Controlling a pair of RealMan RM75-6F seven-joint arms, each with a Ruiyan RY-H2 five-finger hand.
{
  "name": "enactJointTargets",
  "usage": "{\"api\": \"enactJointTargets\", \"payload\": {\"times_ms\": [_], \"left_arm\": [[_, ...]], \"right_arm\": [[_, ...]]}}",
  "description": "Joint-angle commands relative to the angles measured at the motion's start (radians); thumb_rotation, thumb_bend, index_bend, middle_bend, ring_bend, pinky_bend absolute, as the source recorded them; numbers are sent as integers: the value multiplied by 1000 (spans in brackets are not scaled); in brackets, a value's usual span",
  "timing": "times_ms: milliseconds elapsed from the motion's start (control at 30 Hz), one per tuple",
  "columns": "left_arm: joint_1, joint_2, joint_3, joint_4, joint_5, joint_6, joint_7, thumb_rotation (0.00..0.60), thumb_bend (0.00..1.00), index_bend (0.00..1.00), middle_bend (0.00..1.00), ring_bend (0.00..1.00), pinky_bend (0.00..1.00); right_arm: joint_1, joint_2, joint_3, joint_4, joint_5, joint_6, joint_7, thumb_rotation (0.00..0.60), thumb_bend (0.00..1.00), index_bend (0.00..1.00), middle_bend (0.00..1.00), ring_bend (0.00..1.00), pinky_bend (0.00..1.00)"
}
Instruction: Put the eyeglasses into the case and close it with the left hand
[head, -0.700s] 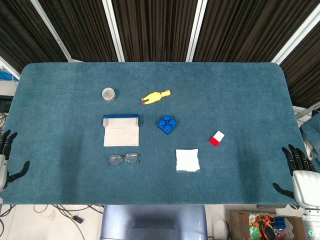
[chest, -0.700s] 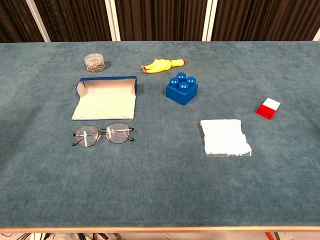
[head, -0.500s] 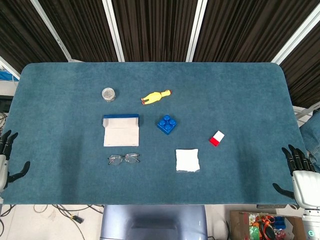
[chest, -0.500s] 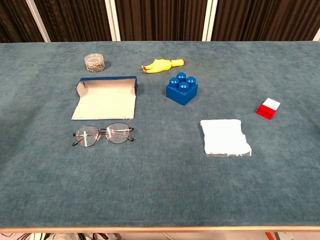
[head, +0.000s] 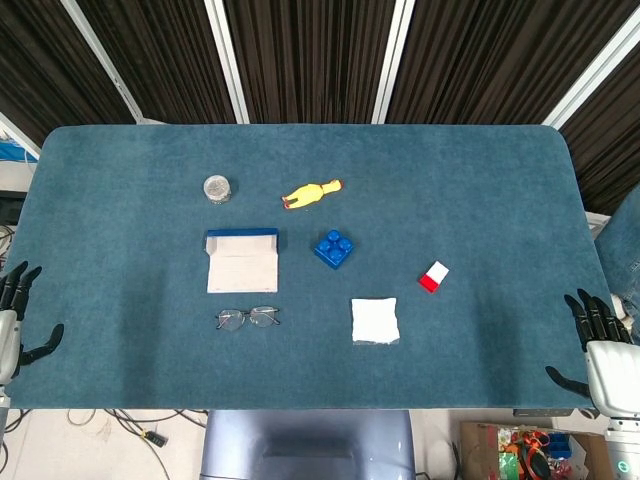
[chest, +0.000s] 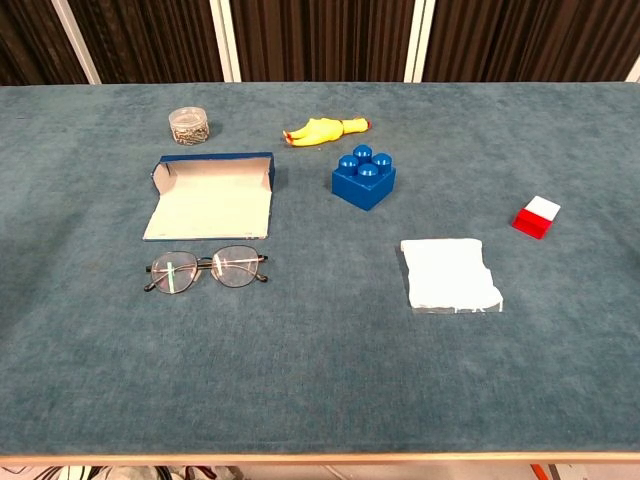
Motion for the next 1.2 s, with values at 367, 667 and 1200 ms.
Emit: {"api": "enactJointTargets", "payload": {"times_ms": [367, 667, 1200], "left_arm": [[-23, -10, -6, 9, -4, -35, -6, 600, 305, 130, 0, 0, 0], [-161, -17, -52, -68, -10, -189, 104, 600, 305, 203, 0, 0, 0], [-466, -121, -169, -130, -496, -495, 468, 600, 305, 355, 0, 0, 0]], "right_arm": [[-2, -1, 2, -4, 7, 2, 1, 600, 24, 0, 0, 19, 187], [-2, 0, -1, -5, 2, 2, 2, 600, 24, 0, 0, 19, 187], [0, 0, -1, -5, 9, -8, 4, 600, 25, 0, 0, 19, 187]]}}
